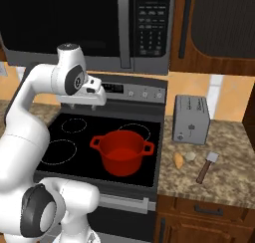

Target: Put the potato and garlic in the pot. Retrieve the spatula and lightly stir the vegetables in the pot.

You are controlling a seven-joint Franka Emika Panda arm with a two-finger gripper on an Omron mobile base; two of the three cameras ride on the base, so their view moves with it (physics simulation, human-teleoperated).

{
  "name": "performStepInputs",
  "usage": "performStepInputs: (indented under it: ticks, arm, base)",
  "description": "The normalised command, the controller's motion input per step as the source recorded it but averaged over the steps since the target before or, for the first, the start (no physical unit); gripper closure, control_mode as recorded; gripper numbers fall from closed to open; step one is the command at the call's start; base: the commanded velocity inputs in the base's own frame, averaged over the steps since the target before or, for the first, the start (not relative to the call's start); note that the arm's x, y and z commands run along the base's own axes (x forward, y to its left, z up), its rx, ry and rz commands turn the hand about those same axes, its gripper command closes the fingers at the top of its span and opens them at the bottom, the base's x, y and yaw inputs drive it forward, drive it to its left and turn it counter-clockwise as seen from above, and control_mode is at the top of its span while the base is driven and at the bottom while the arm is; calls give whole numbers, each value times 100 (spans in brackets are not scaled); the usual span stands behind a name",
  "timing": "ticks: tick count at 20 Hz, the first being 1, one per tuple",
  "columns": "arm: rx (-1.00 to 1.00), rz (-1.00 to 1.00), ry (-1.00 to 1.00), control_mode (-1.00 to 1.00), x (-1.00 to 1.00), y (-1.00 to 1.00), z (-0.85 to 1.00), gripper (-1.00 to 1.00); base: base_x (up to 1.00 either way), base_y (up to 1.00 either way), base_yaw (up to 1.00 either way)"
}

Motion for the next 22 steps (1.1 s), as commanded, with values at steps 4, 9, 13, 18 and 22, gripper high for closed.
performStepInputs:
  ticks: [4,9,13,18,22]
  arm:
    - [0,0,0,100,0,0,0,-100]
    - [0,0,0,100,0,0,0,-100]
    - [0,0,0,100,0,0,0,-100]
    - [0,0,0,100,0,0,0,-100]
    - [0,0,0,100,0,0,0,-100]
  base:
    - [0,-62,-3]
    - [0,-61,-3]
    - [0,-55,-4]
    - [0,-49,-4]
    - [0,-33,-2]
